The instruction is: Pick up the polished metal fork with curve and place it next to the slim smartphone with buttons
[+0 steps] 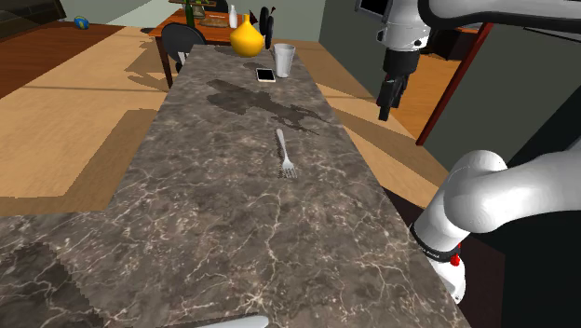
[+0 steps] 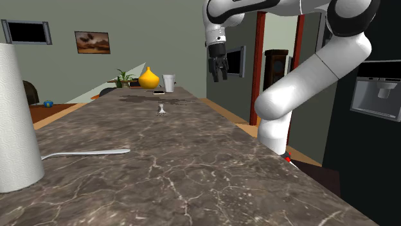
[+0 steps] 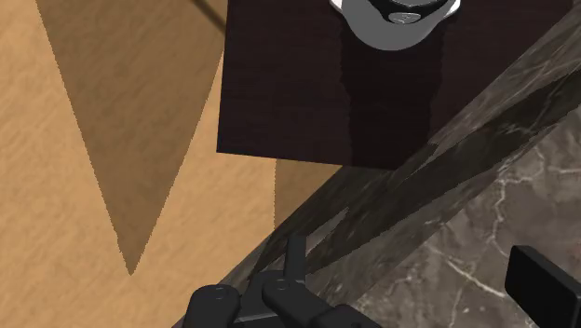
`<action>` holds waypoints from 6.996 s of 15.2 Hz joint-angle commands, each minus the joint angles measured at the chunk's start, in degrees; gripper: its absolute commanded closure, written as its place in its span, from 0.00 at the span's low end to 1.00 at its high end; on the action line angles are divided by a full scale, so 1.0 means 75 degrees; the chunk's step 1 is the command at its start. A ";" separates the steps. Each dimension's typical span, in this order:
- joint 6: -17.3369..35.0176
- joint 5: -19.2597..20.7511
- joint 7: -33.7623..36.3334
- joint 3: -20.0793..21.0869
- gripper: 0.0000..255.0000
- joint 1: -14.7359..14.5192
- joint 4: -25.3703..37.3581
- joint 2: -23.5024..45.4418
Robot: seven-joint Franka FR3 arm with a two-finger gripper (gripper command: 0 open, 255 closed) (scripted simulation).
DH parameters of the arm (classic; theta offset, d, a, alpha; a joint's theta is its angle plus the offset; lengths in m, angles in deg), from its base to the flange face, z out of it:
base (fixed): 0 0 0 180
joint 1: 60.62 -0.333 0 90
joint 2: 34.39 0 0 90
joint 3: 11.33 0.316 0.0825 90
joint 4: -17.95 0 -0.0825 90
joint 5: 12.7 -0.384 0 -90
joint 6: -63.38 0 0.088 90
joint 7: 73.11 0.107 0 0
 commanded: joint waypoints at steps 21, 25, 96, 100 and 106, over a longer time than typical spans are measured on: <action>0.2780 -0.2631 0.7331 0.3745 0.00 0.0562 0.0891 0.2830; 0.3329 -0.2528 0.8438 0.4243 0.00 0.0769 0.1335 0.3661; 0.1510 -0.0646 0.4906 0.1909 1.00 0.2769 0.7112 0.8026; 0.1013 -0.0485 0.4527 0.1738 1.00 0.2929 0.8696 0.9126; 0.0801 -0.0376 0.4239 0.1622 1.00 0.3045 0.9863 1.0086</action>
